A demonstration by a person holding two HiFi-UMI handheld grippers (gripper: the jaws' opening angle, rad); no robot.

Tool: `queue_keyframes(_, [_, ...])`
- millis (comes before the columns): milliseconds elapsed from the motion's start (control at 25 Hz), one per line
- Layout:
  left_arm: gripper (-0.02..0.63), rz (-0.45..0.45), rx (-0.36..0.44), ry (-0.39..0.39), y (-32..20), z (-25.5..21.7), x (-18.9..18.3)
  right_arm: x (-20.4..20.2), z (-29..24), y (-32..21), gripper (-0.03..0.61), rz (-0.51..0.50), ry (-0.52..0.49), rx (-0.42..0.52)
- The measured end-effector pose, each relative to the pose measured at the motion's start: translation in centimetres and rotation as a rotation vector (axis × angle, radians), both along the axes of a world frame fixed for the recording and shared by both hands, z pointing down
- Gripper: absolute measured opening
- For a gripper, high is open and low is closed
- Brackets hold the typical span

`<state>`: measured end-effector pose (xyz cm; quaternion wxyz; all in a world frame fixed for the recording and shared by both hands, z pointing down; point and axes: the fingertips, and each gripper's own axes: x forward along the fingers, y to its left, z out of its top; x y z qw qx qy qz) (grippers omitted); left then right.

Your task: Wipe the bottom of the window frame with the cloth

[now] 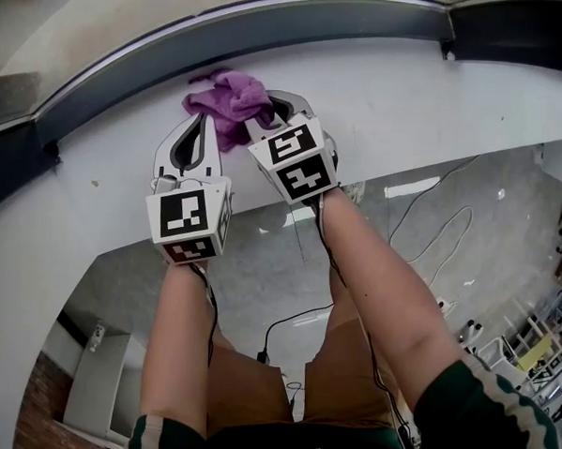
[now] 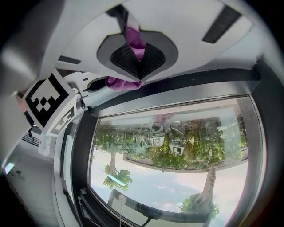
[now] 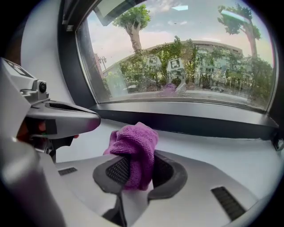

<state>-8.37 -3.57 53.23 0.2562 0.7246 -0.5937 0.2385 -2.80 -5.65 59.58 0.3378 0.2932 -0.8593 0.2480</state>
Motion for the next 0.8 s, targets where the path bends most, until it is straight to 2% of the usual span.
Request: queue_keyframes(800, [0.009, 0.163, -0.001, 0.004, -3.6, 0.0, 10.7, 10.2, 0.2, -2.6, 0.103, 0.095, 0.022, 0.024])
